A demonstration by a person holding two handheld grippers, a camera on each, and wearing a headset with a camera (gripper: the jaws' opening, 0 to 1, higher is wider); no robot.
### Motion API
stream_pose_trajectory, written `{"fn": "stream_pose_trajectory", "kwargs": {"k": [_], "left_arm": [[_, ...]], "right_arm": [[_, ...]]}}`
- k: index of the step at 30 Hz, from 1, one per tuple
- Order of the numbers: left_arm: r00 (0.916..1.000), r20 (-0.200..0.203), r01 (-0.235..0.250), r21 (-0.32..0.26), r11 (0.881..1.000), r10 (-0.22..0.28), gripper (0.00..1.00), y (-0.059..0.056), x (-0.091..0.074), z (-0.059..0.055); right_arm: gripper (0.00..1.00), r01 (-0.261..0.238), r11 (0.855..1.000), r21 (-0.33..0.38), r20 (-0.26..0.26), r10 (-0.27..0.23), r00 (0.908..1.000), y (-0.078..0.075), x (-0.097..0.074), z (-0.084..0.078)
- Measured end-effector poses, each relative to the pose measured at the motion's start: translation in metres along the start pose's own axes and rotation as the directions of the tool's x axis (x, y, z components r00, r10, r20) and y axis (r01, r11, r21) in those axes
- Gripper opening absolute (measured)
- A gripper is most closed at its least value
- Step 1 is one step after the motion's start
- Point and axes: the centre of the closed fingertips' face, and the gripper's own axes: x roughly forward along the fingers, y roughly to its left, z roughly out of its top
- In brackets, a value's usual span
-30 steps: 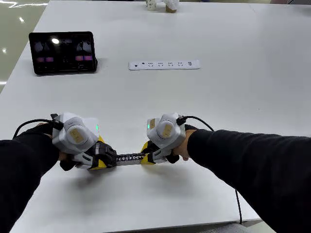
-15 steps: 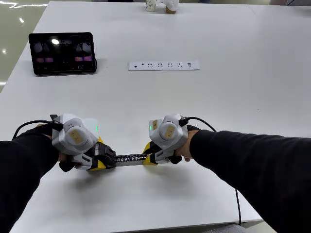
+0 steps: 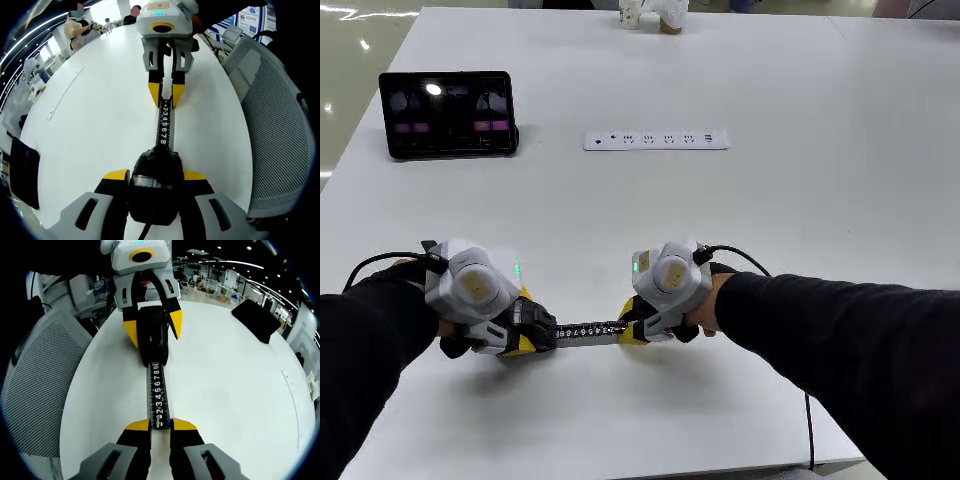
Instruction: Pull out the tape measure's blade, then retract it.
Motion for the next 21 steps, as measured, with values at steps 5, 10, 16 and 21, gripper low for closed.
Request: {"fn": "stream_pose_trajectory", "kwargs": {"k": [5, 10, 16, 21], "left_arm": [[1.0, 0.002, -0.002, 0.001, 1.0, 0.002, 0.33, 0.0, 0.0, 0.0], [1.0, 0.003, -0.002, 0.001, 1.0, 0.002, 0.33, 0.0, 0.0, 0.0], [1.0, 0.004, -0.002, 0.002, 1.0, 0.002, 0.33, -0.001, 0.0, 0.0], [1.0, 0.003, -0.002, 0.002, 1.0, 0.002, 0.33, -0.001, 0.0, 0.001]], "right_arm": [[0.1, -0.002, 1.0, 0.001, -0.005, 0.002, 1.0, 0.001, -0.002, -0.003], [0.1, -0.003, 1.0, 0.002, -0.007, 0.003, 1.0, 0.001, -0.004, -0.006], [0.1, -0.001, 1.0, 0.002, -0.009, 0.001, 1.0, 0.002, -0.007, -0.008], [0.1, -0.003, 1.0, 0.007, -0.008, 0.003, 1.0, 0.001, -0.009, -0.011]]}}
